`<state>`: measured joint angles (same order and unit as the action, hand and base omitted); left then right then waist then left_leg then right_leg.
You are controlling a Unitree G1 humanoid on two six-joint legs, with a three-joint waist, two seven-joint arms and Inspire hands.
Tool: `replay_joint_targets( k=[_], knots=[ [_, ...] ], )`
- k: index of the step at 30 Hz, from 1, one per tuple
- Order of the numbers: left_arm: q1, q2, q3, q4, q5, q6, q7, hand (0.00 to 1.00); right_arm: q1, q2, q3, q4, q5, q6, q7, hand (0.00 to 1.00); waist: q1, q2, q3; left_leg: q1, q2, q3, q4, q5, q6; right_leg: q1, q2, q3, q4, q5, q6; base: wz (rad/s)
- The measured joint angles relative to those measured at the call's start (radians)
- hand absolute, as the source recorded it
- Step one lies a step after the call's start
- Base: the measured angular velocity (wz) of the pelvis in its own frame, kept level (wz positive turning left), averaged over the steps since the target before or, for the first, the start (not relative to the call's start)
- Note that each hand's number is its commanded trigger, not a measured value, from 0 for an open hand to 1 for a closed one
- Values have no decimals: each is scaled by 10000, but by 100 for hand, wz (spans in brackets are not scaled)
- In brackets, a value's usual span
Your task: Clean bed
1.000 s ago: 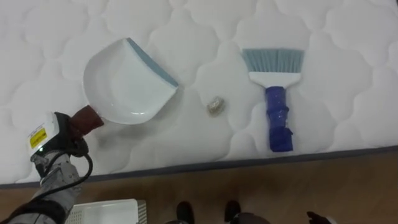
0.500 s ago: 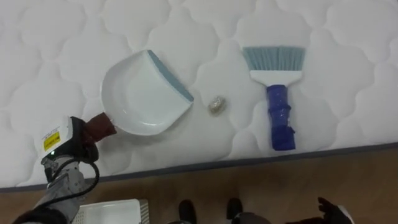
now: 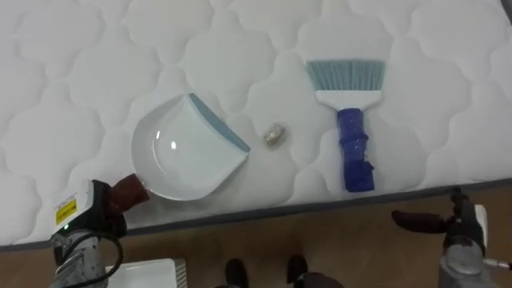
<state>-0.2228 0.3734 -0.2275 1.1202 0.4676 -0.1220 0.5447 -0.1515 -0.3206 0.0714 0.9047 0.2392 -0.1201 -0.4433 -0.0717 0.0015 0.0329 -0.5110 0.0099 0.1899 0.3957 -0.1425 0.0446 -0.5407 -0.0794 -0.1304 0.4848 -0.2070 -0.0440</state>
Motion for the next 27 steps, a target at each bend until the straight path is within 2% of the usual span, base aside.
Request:
replay_joint_targets(
  k=[2, 4, 5, 9, 13, 17, 23, 25, 27],
  knots=[
    [74, 5, 109, -12, 26, -29, -130, 100, -4, -9, -303, -540, -96, -224, -523, 0, 14, -88, -57, 1, 2, -4, 8, 7, 12, 15, -4, -11, -5, 19, 10, 0],
    [163, 5, 197, -11, 45, -79, -211, 100, -82, -5, -468, -875, -112, -460, -867, 0, 21, -118, -75, 7, 0, -3, 3, 14, 24, 17, -5, -10, -1, 36, 12, 0],
    [219, 5, 243, -53, 47, -117, -292, 100, -132, -10, -564, -1014, -154, -648, -1124, 0, 41, -119, -76, 24, -3, -3, 4, 15, 25, 32, -8, -12, 5, 38, 13, 0],
    [528, 1, 260, -284, 55, -118, -312, 100, -174, -10, -619, -1409, -886, -770, -1892, 0, 161, -107, -79, 60, 1, -3, -15, 15, 25, 57, -4, -38, 1, 40, 11, 0],
    [618, 2, 259, -313, 45, -146, -431, 100, -224, -10, -630, -1922, -1430, -1112, -2378, 0, 266, -83, -77, 65, 11, -14, -79, 22, 37, 63, 3, -84, -57, 45, 0, 0],
    [596, -1, 245, -236, 33, -192, -591, 100, -257, 10, -486, -2408, -1613, -1462, -2826, 0, 401, -34, -63, 183, 22, -3, -199, 22, 37, 189, 28, -83, -204, 71, -9, -2],
    [470, 1, 166, -235, 22, -224, -780, 100, -706, -7, -70, -2579, -1732, -1544, -3259, 0, 523, 8, -37, 179, 5, -7, -293, 20, 34, 119, 17, -86, -167, 74, -9, 0],
    [389, 5, 117, -234, 32, -229, -839, 100, -894, -13, 295, -2507, -1759, -1722, -3272, 0, 567, 38, -17, 165, 9, -4, -291, 19, 32, 119, 17, -100, -160, 75, -10, 4],
    [285, 9, 21, -227, 23, -226, -944, 100, -984, -16, 584, -2443, -1754, -1740, -3139, 0, 619, 67, 16, 164, 7, 10, -251, 19, 32, 131, 5, -98, -69, 74, -10, 2]
  ],
)
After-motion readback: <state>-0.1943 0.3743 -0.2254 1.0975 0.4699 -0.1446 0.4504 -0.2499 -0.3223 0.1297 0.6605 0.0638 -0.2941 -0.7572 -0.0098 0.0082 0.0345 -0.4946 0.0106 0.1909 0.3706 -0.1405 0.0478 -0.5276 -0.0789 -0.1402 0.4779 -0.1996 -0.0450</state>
